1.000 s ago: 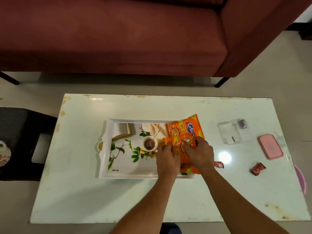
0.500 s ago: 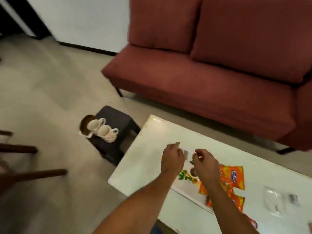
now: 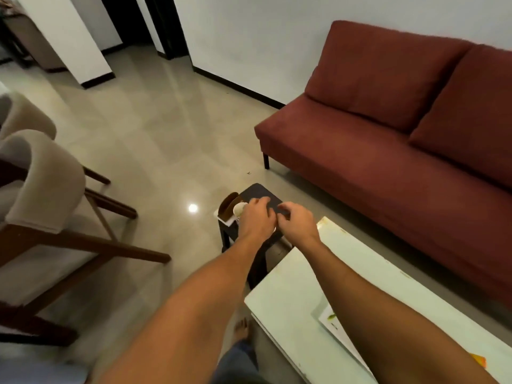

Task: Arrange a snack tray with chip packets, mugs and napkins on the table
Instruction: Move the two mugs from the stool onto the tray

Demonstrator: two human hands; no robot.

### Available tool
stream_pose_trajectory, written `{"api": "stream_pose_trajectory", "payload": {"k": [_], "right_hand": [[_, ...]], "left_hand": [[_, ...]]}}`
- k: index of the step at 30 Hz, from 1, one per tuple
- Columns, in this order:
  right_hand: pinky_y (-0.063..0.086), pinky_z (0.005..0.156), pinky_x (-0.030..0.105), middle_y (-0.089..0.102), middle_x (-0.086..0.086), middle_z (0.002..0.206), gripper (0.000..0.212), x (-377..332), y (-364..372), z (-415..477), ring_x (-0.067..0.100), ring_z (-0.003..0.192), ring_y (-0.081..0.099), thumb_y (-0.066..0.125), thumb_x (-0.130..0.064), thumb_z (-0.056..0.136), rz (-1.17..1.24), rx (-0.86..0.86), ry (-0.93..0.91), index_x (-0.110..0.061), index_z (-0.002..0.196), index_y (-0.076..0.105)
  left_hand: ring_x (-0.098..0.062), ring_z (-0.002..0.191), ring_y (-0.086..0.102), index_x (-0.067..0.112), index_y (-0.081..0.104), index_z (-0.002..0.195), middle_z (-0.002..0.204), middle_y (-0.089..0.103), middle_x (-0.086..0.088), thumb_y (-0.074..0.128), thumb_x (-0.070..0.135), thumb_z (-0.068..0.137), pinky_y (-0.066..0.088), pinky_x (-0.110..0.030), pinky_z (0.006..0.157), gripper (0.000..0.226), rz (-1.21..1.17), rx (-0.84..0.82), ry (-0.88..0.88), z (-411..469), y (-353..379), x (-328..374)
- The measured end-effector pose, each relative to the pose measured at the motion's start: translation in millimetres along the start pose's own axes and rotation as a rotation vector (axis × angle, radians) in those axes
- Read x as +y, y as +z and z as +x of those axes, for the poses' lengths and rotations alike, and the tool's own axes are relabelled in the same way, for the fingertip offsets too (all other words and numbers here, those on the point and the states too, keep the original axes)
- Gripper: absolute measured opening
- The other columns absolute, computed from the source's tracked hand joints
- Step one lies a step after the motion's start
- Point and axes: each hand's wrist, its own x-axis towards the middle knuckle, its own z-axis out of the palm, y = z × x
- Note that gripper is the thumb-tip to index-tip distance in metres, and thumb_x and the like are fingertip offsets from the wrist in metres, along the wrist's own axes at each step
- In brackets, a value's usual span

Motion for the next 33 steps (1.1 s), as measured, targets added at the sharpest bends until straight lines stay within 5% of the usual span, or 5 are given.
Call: {"api": "stream_pose_trajectory", "payload": {"k": [10,16,23,29,33], "right_hand": [[0.052,0.101,0.036,0.062,-0.001,0.137,0.042,-58,94,96,0.020,0.124,0.060,0.070,-0.029,0.092,-0.143,-0.010,0.168,-0.026,0.133,0.062],[0.051,0.102,0.038,0.051,-0.002,0.150,0.064,-30,144,130,0.023,0.132,0.055,0.079,-0.031,0.084,-0.260,-0.097,0.327,-0.029,0.142,0.053],[0.052,0.102,0.043,0.044,0.002,0.152,0.083,20,201,161,0.027,0.133,0.048,0.084,-0.036,0.077,-0.444,-0.258,0.283,-0.023,0.148,0.043],[0.033,0.116,0.050,0.038,0.006,0.158,0.097,57,233,187,0.030,0.145,0.035,0.087,-0.043,0.071,-0.637,-0.307,0.256,-0.021,0.151,0.036],[0.029,0.117,0.053,0.051,0.007,0.147,0.092,73,243,192,0.030,0.136,0.048,0.084,-0.049,0.072,-0.698,-0.309,0.270,-0.022,0.148,0.040]], "left_hand": [[-0.027,0.125,0.055,0.018,0.052,0.140,0.137,0.057,-0.010,0.057,0.030,0.098,0.049,-0.040,0.102,0.044,0.068,-0.174,0.080,116,-25,-107],[-0.024,0.122,0.056,0.020,0.049,0.141,0.134,0.058,-0.007,0.069,0.030,0.093,0.050,-0.037,0.100,0.053,0.142,-0.284,0.126,160,9,-152],[-0.028,0.128,0.050,0.020,0.048,0.139,0.140,0.053,-0.007,0.074,0.029,0.088,0.050,-0.043,0.102,0.058,0.147,-0.357,0.063,192,77,-200],[-0.032,0.146,0.028,0.021,0.028,0.152,0.158,0.031,-0.011,0.079,0.031,0.082,0.040,-0.051,0.113,0.087,0.238,-0.412,0.059,221,122,-236],[-0.033,0.144,0.032,0.020,0.024,0.154,0.158,0.031,-0.011,0.082,0.032,0.079,0.041,-0.049,0.111,0.096,0.228,-0.446,0.054,232,140,-248]]}}
